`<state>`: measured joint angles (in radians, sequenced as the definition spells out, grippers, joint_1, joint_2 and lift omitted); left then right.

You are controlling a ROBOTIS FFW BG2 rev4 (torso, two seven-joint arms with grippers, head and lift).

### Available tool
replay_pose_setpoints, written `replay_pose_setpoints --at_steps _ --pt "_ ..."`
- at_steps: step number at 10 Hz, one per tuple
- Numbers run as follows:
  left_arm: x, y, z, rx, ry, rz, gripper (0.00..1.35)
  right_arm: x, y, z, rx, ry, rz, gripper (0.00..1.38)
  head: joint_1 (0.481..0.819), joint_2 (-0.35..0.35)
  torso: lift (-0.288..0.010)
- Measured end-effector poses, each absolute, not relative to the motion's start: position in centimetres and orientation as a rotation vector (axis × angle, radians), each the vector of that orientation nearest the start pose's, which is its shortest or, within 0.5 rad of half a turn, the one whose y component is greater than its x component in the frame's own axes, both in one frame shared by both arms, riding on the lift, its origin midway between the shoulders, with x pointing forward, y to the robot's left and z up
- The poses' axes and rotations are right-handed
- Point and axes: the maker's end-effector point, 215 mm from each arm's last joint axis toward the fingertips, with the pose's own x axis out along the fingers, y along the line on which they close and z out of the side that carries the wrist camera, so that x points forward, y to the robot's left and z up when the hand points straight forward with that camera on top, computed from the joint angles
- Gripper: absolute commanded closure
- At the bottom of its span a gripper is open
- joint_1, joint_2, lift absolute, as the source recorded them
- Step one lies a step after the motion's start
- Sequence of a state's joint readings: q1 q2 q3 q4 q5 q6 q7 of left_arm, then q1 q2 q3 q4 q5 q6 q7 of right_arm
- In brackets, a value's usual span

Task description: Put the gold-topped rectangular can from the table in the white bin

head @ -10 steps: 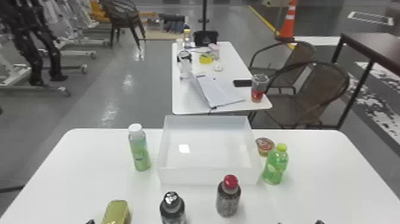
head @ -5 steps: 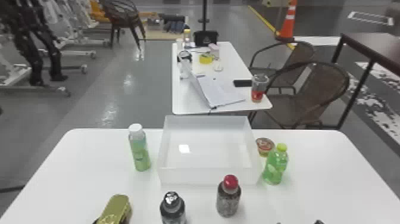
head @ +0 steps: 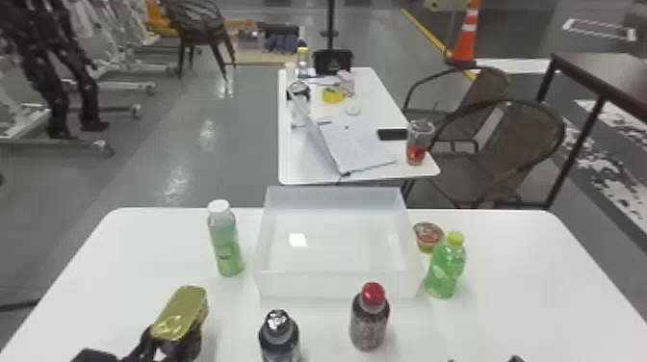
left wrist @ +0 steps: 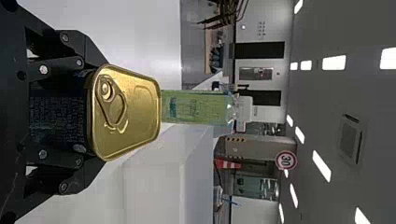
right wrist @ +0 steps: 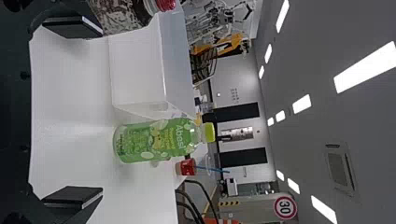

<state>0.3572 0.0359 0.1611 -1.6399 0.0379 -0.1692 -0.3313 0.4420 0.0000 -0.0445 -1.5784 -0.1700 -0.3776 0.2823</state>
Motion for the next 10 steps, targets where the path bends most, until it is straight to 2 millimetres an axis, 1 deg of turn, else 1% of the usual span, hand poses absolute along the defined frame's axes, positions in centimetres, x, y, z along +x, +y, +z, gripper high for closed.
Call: replay_pose_setpoints --at_steps 1,2,3,4,5,7,8,10 --pt "46.8 26.4 -40.9 0.077 0.093 -0.176 1.12 42.0 -21.2 -44.2 0.146 0.033 0.174 0.11 0.549 0.000 -0.100" --pt "47.8 26.0 -38.7 0.083 0.069 -0.192 1.12 42.0 -21.2 -44.2 0.147 0.033 0.173 0.11 0.549 0.000 -0.100" --pt "49.1 24.7 -37.0 0.076 0.052 -0.247 1.12 42.0 -21.2 -44.3 0.148 0.034 0.173 0.11 0.549 0.000 -0.100" --pt "50.4 23.4 -35.7 0.077 0.045 -0.312 1.12 42.0 -21.1 -44.3 0.150 0.035 0.175 0.11 0.549 0.000 -0.100" --pt "51.5 22.3 -35.0 0.083 0.050 -0.370 1.12 42.0 -21.0 -44.3 0.152 0.035 0.176 0.11 0.549 0.000 -0.100" --pt "54.2 19.3 -33.9 0.102 0.047 -0.481 1.12 42.2 -20.9 -44.4 0.155 0.035 0.179 0.11 0.549 0.000 -0.100" --pt "55.2 17.4 -33.7 0.104 0.041 -0.538 1.12 42.2 -20.8 -44.4 0.157 0.034 0.181 0.11 0.549 0.000 -0.100" --pt "56.7 13.2 -34.2 0.095 0.047 -0.652 1.12 42.4 -20.7 -44.4 0.160 0.033 0.186 0.11 0.549 0.000 -0.100"
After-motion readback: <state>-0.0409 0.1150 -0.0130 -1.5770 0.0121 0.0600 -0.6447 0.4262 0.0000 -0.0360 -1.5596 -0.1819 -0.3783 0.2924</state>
